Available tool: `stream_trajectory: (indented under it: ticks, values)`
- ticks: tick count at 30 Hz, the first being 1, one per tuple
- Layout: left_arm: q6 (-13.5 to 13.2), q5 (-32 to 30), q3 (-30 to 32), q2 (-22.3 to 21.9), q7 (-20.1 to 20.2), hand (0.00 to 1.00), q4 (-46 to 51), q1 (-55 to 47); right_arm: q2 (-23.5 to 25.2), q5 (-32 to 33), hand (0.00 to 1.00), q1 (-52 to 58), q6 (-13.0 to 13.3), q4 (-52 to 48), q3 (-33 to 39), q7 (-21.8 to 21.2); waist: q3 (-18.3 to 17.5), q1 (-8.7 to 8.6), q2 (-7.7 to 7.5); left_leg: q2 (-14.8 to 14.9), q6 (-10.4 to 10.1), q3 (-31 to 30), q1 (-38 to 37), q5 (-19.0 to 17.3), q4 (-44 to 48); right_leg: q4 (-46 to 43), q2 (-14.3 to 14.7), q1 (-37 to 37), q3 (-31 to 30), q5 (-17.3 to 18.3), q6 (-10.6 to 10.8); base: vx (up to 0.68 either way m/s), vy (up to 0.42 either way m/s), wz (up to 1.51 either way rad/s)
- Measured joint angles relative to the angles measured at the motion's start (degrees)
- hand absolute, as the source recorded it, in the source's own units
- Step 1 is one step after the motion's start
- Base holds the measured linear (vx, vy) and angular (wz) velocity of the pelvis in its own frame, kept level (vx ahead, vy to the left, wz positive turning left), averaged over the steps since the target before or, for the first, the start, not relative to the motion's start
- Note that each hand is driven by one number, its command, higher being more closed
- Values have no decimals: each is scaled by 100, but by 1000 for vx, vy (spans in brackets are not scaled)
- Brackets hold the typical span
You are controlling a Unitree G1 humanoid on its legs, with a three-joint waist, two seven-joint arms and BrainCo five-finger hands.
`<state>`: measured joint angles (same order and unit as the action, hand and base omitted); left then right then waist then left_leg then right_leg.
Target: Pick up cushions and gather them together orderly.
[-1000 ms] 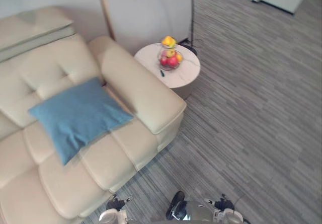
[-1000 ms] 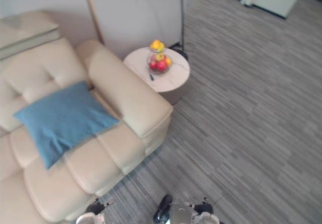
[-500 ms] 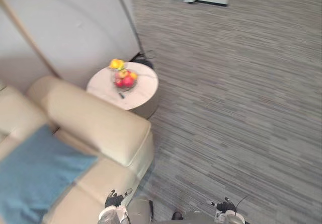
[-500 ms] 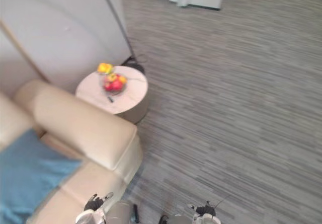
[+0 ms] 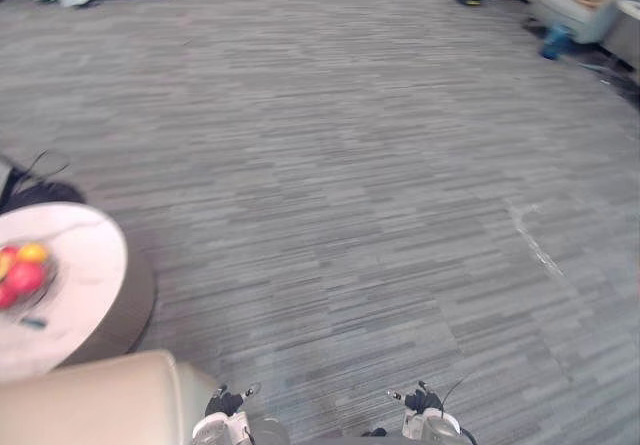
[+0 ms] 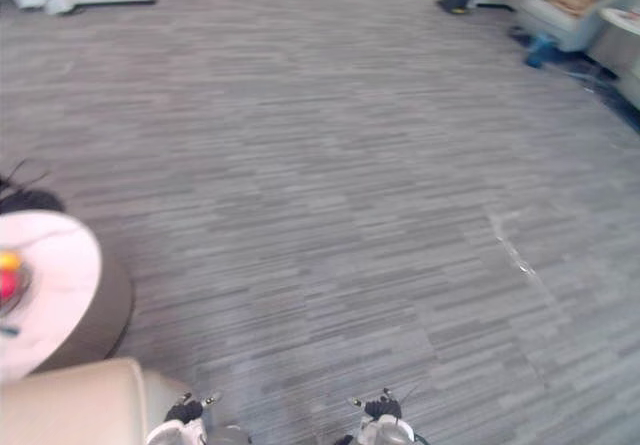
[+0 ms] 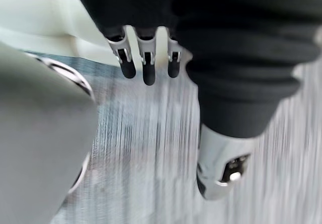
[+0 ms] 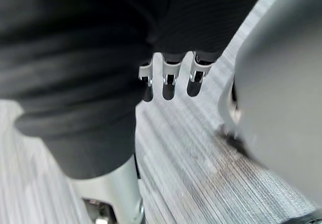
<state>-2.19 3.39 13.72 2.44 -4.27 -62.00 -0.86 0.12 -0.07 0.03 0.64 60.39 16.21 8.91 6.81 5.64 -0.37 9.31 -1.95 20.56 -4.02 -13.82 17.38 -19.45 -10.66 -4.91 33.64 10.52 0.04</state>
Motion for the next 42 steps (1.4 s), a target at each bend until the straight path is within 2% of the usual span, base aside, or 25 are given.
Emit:
stream_trajectory:
  ticks: [1, 3, 4, 5, 7, 12, 14, 15, 17, 19, 21, 23, 27, 29, 30, 31, 32, 33, 34, 35, 36, 37, 39, 41, 42]
  values:
    - [-3, -10, -17, -34, 2, 0, 4, 7, -45, 5, 0, -25, 5, 47, 56, 1, 25, -13, 31, 70, -14, 0, 10, -7, 198, 0, 49, 1, -46, 65, -22, 117, -251, -55]
    - [6, -101, 75, -94, 1, 0, 150, 30, -110, 18, 0, 3, 9, 91, 199, 35, 136, -55, 129, 601, 36, -240, 652, 74, 1957, -2, 326, 140, -185, 217, -172, 115, -258, -47]
    - [-4, -100, 110, -115, -3, 0, 307, 31, -168, 20, 0, 4, 1, 82, 173, 72, 251, -42, 186, 893, 366, -595, 1124, 257, 3132, -26, 544, 325, -334, 367, -279, 101, -225, -55]
    - [-9, -103, 104, -120, -3, 0, 350, 10, -176, 20, 0, 4, 0, 81, 165, 85, 254, -31, 216, 932, 388, -777, 1272, 206, 3498, -49, 622, 384, -428, 453, -355, 157, -189, -91]
    - [-15, -112, -46, -107, 1, 0, 453, -23, -134, 21, 0, -7, -17, 84, 150, 105, 261, 44, 186, 643, 29, -1217, 1638, -104, 3845, -84, 745, 542, -813, 629, -447, 163, -67, -113]
    - [-40, -226, -187, -280, -20, 0, 714, -13, -77, 129, 0, 35, -88, -123, 161, 128, 249, 97, 206, -454, -70, -1689, 2171, 2, 1017, 247, 933, 656, -1960, 655, -401, 232, 50, -119]
    - [-88, -215, -172, -255, -17, 0, 716, -57, -43, 132, 0, 39, -105, -100, 157, 130, 218, 246, 170, -609, -49, -1855, 1958, 760, 526, 396, 992, 737, -2437, 655, -224, 453, 142, -122]
    - [-89, -244, -187, -174, -11, 0, 688, -26, 95, 130, 0, 82, -101, -127, 158, 126, 86, 194, -19, -658, 30, -1695, 1906, 611, 493, 666, 934, 844, -2690, 599, -107, 351, 68, -79]
    - [-86, -290, -141, -148, -4, 0, 685, -7, 205, 116, 0, 195, -104, -175, 153, 118, -5, 243, -153, -646, 121, -1402, 1860, 341, 662, 671, 819, 887, -2876, 567, -10, 470, 98, -73]
    - [-75, -293, -125, -153, -3, 0, 651, -17, 285, 63, 0, 229, -109, -310, 140, 103, -2, 348, -171, -644, 200, -957, 1410, 51, 542, -767, 627, 376, -2988, 701, 355, 489, 138, -96]
    - [3, -269, -144, -155, -6, 0, 590, -15, 249, 7, 0, 197, -80, -448, 118, 55, 69, 288, -115, -660, 257, -795, 819, -241, 477, -2984, 286, -451, -2842, 445, 955, 320, 77, -50]
    - [14, -241, -185, -142, -18, 0, 508, -19, 221, 6, 0, 207, -62, -527, 114, 36, 80, 170, -54, -630, 271, -738, 285, -367, 335, -3723, -7, -767, -2441, 532, 735, 378, 13, -13]
    - [15, -208, -189, -115, -21, 0, 385, -66, 179, 6, 0, -3, -18, -400, 143, 5, 94, 49, -32, -393, 156, -510, -534, -385, -497, -2203, -320, -1323, -1326, 525, 306, 380, -80, -16]
    - [13, -209, -241, -70, -21, 0, 318, -83, 110, 5, 0, -124, -16, -252, 145, 0, 95, 10, -36, -308, 50, -475, -734, -377, -728, -992, -190, -1519, -1292, 64, 288, 437, -204, -15]
    - [17, -199, -245, 7, -13, 0, 277, -113, 47, 7, 0, -177, -17, -91, 135, -4, 114, -43, -96, -346, -32, -629, -859, -407, -814, -171, -20, -1504, -1627, -560, 255, 475, -288, 9]
    - [19, -212, -236, 21, -21, 0, 242, -108, -50, 9, 0, -178, -17, -57, 134, -15, 108, -108, -102, -317, -91, -832, -968, -445, -786, -252, 121, -1497, -1847, -1021, -25, 581, -357, 3]
    - [19, -224, -227, -64, -22, 0, 155, -115, -252, 4, 0, -221, -27, 2, 143, -16, 92, -110, 145, -83, -150, -1082, -896, -412, -415, -483, 256, -1457, -1749, -705, -87, 391, -247, 2]
    - [20, -226, -220, -116, -24, 0, 153, -121, -261, 4, 0, -230, -27, 40, 159, -18, 80, -111, 222, -19, -152, -1200, -794, -411, -156, -493, 312, -1430, -1712, -611, -98, 477, -311, -3]
    - [19, -229, -77, -244, -29, 0, 183, -102, -346, 6, 0, -212, -38, 60, 189, 12, 138, -168, 435, 273, -187, -1603, -74, -175, 1487, -463, 496, -1185, -1545, -329, -166, 373, -259, 4]
    - [20, -223, 14, -279, -25, 0, 216, -97, -357, 9, 0, -211, -39, 50, 180, 14, 160, -181, 476, 343, -136, -1689, 133, 17, 1983, -436, 555, -1097, -1527, -271, -208, 579, -359, 2]
    - [24, -217, 152, -354, -35, 0, 345, -116, -354, 18, 0, -204, -44, -40, 148, 59, 258, -162, 512, 579, 48, -1868, 727, 732, 3320, -302, 745, -730, -1490, -114, -303, 595, -266, -6]
    - [14, -216, 182, -357, -34, 0, 466, -111, -311, 19, 0, -161, -32, -100, 129, 84, 319, -130, 545, 730, -14, -1866, 1171, 592, 4305, -124, 925, -257, -1503, 71, -422, 502, -202, -8]
    - [-1, -216, 67, -299, -31, 0, 649, -102, -212, 90, 0, -123, -46, -87, 83, 108, 369, -59, 400, 596, -72, -1720, 1669, 310, 4671, 204, 969, 323, -1565, 219, -454, 513, -165, -17]
    - [-36, -214, -23, -275, -15, 0, 761, -101, -135, 142, 0, -132, -68, -77, 21, 117, 354, 5, 302, 382, -21, -1335, 2187, 78, 4196, 647, 981, 798, -1690, 270, -401, 502, -120, -30]
    - [-68, -211, -33, -294, -6, 0, 811, -95, -125, 148, 0, -179, -73, -74, 37, 118, 350, 65, 294, 204, -7, -1028, 2385, -1, 3227, 907, 974, 1028, -1802, 224, -323, 408, -26, -43]
